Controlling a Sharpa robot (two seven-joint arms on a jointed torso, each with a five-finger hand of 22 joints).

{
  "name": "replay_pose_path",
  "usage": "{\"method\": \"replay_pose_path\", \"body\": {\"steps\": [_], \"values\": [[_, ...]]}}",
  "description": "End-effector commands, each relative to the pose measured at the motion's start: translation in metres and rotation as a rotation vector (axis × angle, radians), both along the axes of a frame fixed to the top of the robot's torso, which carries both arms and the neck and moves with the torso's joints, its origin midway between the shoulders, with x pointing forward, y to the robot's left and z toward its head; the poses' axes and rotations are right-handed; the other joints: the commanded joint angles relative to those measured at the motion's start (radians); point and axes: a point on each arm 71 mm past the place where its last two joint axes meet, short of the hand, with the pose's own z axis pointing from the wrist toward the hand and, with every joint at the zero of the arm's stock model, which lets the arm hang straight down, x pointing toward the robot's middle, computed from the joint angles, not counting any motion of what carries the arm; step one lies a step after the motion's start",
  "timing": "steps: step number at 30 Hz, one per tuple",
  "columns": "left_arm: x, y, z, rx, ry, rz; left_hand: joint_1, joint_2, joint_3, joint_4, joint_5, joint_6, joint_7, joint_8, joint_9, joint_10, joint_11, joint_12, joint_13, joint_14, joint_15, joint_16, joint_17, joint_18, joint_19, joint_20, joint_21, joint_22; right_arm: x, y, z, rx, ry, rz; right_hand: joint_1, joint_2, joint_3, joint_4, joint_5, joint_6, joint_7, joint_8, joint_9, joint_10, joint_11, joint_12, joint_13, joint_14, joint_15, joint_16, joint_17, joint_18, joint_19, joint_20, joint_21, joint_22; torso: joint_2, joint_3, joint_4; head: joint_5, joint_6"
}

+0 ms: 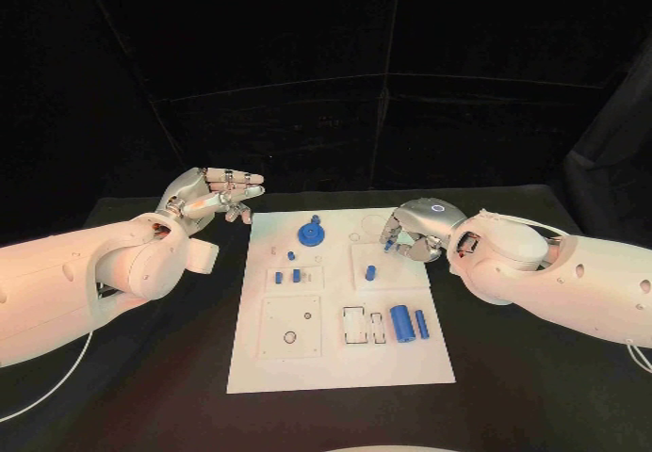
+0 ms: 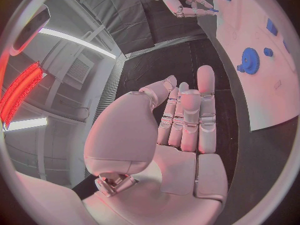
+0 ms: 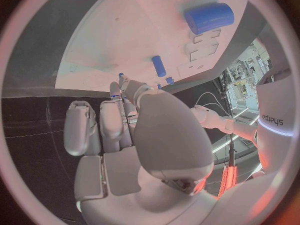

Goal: Assemble the parts on the task board

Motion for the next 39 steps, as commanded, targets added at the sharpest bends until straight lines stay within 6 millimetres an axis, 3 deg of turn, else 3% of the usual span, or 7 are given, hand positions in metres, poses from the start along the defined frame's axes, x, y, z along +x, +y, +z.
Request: {"method": "replay_pose_path", "body": {"steps": [1,7,13,21,29,39], "values": [[0.001,0.001,0.001,-0.010,0.001,0.010,0.001,0.010,-0.003,-0.003,0.001,-0.002,0.004,0.001,-0.001,0.001,0.004,0.004,-0.001,-0.006,0.000,-0.003,-0.001,0.005,-0.009,0.001,-0.007,-0.001,-0.007,0.005,0.010,0.101,-0.031,0.012,-0.013,0.001,0.010,-0.002,0.006,-0.003,0.008,-0.002,-0.001,-0.002,0.004,-0.005,0.001,0.025,-0.001,0.004,0.000,-0.009,0.009,0.001,0.004,0.018,-0.001,-0.0006,0.0018,0.003,-0.003],[0.001,0.000,0.001,-0.013,0.000,0.011,0.001,0.010,-0.003,-0.003,0.001,-0.003,0.005,0.001,-0.001,0.000,0.004,0.004,-0.001,-0.007,0.000,-0.003,-0.001,0.005,-0.009,0.001,-0.007,-0.001,-0.023,0.033,0.017,0.172,-0.021,0.095,-0.019,-0.001,0.019,-0.010,0.010,-0.005,0.009,-0.002,-0.001,-0.003,0.006,-0.007,0.001,0.025,0.000,0.006,0.001,-0.010,0.010,0.002,0.006,0.021,0.000,-0.0002,0.0004,0.018,-0.007],[0.001,-0.003,0.001,-0.022,0.006,0.005,0.001,0.010,-0.003,-0.003,0.001,-0.003,0.005,0.001,-0.001,0.000,0.004,0.004,-0.001,-0.007,0.000,-0.003,-0.001,0.005,-0.009,0.001,-0.007,-0.001,-0.034,0.075,0.019,0.204,0.016,0.195,-0.025,-0.002,0.026,-0.015,0.012,-0.008,0.011,-0.003,-0.002,-0.006,0.007,-0.009,0.001,0.024,0.001,0.006,-0.002,-0.010,0.010,0.003,0.007,0.021,-0.001,-0.0024,0.0028,0.033,-0.014],[0.001,-0.008,0.001,-0.034,0.009,-0.004,0.002,0.010,-0.003,-0.003,0.001,-0.003,0.005,0.001,-0.001,-0.001,0.004,0.004,-0.001,-0.007,0.000,-0.003,-0.001,0.005,-0.009,0.001,-0.007,-0.002,-0.047,0.113,-0.003,0.201,0.118,0.267,-0.030,0.000,0.032,-0.018,0.012,-0.012,0.013,-0.004,-0.002,-0.009,0.009,-0.011,0.001,0.024,0.003,0.006,-0.004,-0.009,0.009,0.004,0.007,0.021,-0.002,-0.0049,0.0018,0.057,-0.020],[0.001,-0.011,0.001,-0.040,0.011,-0.011,0.002,0.010,-0.003,-0.003,0.001,-0.003,0.005,0.001,-0.001,-0.001,0.004,0.004,-0.001,-0.007,0.000,-0.003,-0.001,0.005,-0.009,0.001,-0.007,-0.002,-0.055,0.129,-0.029,0.116,0.176,0.299,-0.033,0.000,0.033,-0.019,0.011,-0.013,0.013,-0.004,-0.002,-0.009,0.009,-0.011,0.001,0.024,0.003,0.005,-0.005,-0.009,0.008,0.005,0.006,0.019,-0.001,-0.0051,0.0008,0.075,-0.029],[0.001,-0.014,0.001,-0.042,0.013,-0.018,0.002,0.010,-0.003,-0.004,0.001,-0.005,0.006,0.000,-0.002,-0.003,0.005,0.004,-0.001,-0.008,0.001,-0.004,-0.004,0.005,-0.009,0.002,-0.008,-0.002,-0.058,0.136,-0.038,0.057,0.160,0.309,-0.035,-0.001,0.033,-0.019,0.010,-0.014,0.013,-0.004,-0.002,-0.010,0.010,-0.011,0.001,0.023,0.003,0.005,-0.006,-0.009,0.007,0.005,0.006,0.019,0.000,-0.0039,0.0019,0.082,-0.035]]}}
